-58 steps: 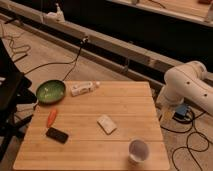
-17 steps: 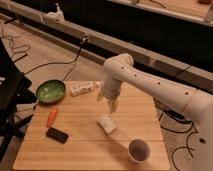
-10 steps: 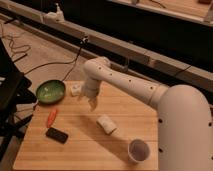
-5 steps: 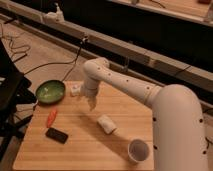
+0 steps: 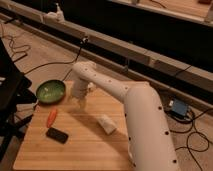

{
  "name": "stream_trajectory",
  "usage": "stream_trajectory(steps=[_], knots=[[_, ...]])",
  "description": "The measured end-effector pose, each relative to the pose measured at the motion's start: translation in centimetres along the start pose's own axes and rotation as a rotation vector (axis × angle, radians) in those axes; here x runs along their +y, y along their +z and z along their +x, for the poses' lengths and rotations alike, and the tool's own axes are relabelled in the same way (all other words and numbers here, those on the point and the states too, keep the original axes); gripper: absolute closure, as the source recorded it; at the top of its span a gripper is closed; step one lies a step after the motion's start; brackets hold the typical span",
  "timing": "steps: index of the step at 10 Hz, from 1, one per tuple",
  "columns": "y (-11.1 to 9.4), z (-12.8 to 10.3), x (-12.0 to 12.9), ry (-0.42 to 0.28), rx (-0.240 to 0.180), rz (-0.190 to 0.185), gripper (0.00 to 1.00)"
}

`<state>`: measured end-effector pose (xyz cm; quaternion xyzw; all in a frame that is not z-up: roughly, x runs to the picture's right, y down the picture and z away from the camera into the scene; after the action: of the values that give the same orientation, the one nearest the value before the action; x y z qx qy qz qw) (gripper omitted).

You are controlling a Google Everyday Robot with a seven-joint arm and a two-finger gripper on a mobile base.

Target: Place the pepper in the ceramic bowl

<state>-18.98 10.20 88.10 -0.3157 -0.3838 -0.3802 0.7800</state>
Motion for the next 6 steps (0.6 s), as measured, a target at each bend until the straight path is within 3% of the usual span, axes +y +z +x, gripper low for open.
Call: stream_trajectory(steps=[6], knots=[[4.2, -3.5, -7.3, -0.2, -0.144, 0.019, 0.35]])
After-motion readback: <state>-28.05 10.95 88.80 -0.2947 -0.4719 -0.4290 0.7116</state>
